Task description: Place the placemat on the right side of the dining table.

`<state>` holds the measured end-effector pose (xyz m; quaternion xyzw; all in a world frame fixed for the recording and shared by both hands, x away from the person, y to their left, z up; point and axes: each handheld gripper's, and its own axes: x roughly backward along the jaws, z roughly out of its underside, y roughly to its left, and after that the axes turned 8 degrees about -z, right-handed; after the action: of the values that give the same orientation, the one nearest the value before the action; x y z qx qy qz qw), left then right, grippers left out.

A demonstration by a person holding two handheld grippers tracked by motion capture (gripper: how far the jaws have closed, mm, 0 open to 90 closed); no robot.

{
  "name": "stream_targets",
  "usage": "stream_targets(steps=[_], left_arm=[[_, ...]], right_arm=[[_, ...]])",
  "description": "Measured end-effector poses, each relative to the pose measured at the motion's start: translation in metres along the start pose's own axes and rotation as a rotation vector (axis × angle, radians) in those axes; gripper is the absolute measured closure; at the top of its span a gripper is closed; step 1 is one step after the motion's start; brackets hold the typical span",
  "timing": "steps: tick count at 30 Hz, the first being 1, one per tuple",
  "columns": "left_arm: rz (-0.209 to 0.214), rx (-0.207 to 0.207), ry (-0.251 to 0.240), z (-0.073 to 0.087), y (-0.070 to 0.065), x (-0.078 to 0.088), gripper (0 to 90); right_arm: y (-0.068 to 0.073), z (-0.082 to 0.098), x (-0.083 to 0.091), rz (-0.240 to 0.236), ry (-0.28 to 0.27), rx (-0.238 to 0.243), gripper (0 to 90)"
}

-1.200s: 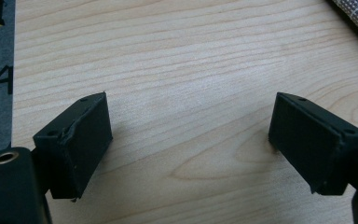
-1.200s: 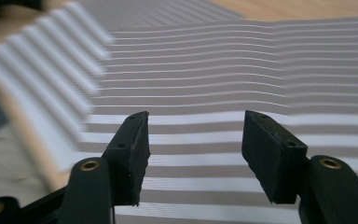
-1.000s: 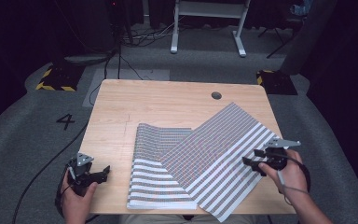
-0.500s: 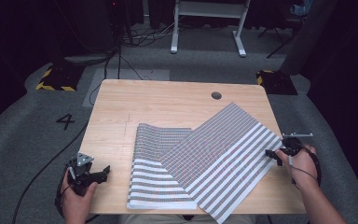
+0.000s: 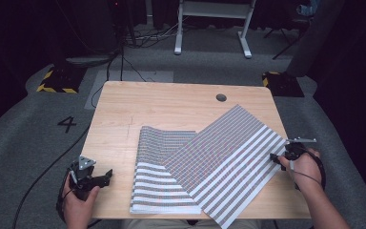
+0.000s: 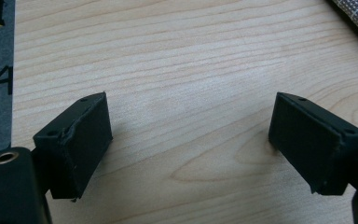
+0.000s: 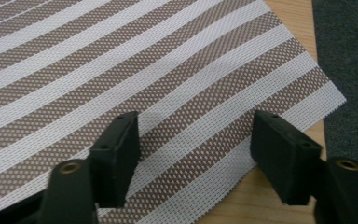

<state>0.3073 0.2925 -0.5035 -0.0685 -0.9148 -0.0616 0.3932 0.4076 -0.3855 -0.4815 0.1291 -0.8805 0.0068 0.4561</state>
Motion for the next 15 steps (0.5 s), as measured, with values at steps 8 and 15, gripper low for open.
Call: stream_targets(steps=[8, 15], left_arm=[[-0.001, 0.0, 0.0, 0.0, 0.0, 0.0, 13.3], [-0.001, 0.0, 0.0, 0.0, 0.0, 0.0, 13.4]], right_arm=[[0.013, -0.007, 0.001, -0.081, 0.044, 0.157, 82.2], [0.014, -0.016, 0.012, -0.043, -0.068, 0.256, 87.0]])
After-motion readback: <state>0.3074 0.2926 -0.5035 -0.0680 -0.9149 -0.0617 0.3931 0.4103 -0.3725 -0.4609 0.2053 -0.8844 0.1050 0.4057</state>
